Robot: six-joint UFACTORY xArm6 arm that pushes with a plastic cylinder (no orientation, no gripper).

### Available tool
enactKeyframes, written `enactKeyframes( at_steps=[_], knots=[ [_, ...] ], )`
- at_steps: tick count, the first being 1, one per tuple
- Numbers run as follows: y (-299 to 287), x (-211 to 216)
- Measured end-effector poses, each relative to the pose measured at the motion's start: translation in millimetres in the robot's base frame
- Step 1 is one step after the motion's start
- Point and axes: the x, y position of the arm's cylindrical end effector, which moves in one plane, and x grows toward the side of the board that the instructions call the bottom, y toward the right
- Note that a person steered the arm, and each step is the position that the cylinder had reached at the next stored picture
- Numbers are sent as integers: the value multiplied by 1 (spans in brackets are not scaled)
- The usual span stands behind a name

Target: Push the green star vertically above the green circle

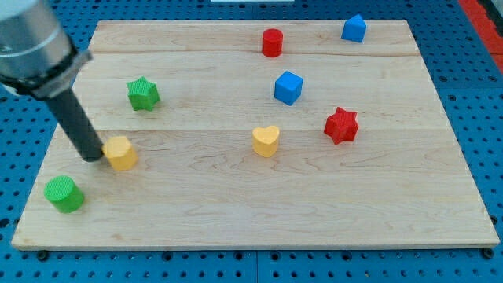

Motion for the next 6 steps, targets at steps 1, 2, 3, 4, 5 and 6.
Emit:
enactKeyframes(
  at_steps=[1,2,3,4,5,6],
  knots=[
    [49,-1],
    [66,10],
    [63,10],
    [38,11],
    [38,-13],
    [68,-51]
  ],
)
